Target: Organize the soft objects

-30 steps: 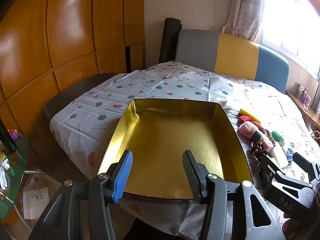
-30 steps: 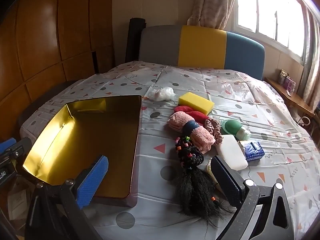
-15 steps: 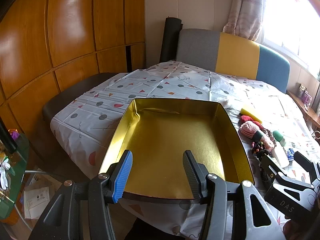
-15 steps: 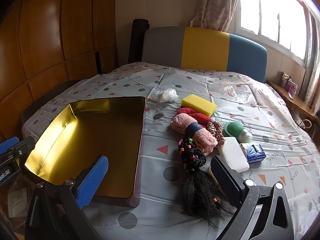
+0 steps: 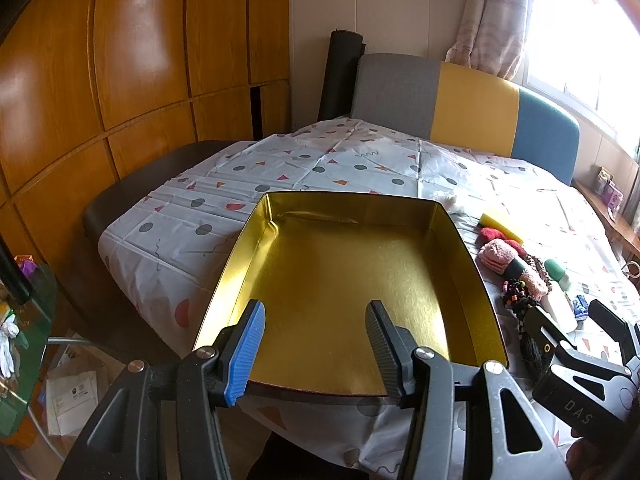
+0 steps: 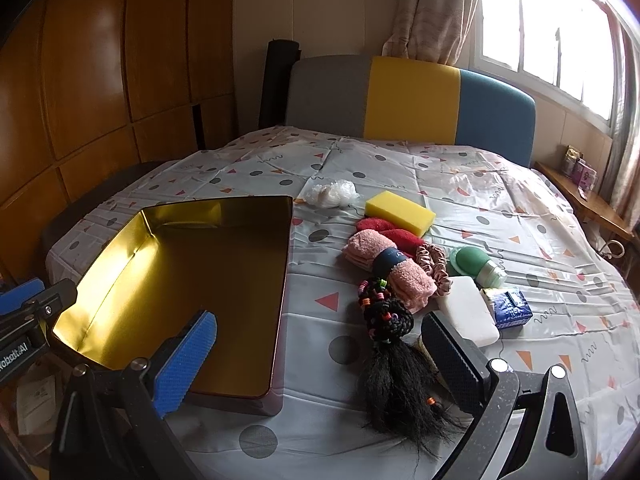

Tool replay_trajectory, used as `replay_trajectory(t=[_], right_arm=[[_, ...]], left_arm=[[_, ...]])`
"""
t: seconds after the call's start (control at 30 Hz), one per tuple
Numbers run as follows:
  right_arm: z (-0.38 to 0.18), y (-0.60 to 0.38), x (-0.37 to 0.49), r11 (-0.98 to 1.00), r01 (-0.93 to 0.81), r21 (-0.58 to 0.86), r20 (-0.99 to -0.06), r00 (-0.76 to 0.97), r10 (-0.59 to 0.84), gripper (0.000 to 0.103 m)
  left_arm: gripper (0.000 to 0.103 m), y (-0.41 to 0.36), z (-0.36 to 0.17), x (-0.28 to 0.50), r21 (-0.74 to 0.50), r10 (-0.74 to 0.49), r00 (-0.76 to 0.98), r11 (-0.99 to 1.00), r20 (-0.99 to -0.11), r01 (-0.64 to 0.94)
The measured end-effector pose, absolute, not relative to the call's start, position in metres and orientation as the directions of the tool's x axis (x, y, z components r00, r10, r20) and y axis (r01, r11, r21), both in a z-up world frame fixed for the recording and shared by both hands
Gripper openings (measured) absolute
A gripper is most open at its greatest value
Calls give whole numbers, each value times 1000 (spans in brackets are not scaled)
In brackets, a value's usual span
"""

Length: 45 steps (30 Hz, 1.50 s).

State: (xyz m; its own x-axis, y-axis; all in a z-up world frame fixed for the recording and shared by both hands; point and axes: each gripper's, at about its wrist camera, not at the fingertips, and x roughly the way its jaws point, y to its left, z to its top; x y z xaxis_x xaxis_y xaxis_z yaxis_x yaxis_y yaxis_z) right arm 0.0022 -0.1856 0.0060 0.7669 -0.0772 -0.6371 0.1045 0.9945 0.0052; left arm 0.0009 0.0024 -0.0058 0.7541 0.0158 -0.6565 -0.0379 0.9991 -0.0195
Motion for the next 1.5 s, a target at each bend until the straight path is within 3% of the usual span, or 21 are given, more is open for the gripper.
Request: replay_trajectory(t=[1.5], right_arm=[[11,-199,-5,991,127,36,-618,782,-78,103]], left_arm=[[53,-1,-9,0,-4,12,735,1000,-678,-21]])
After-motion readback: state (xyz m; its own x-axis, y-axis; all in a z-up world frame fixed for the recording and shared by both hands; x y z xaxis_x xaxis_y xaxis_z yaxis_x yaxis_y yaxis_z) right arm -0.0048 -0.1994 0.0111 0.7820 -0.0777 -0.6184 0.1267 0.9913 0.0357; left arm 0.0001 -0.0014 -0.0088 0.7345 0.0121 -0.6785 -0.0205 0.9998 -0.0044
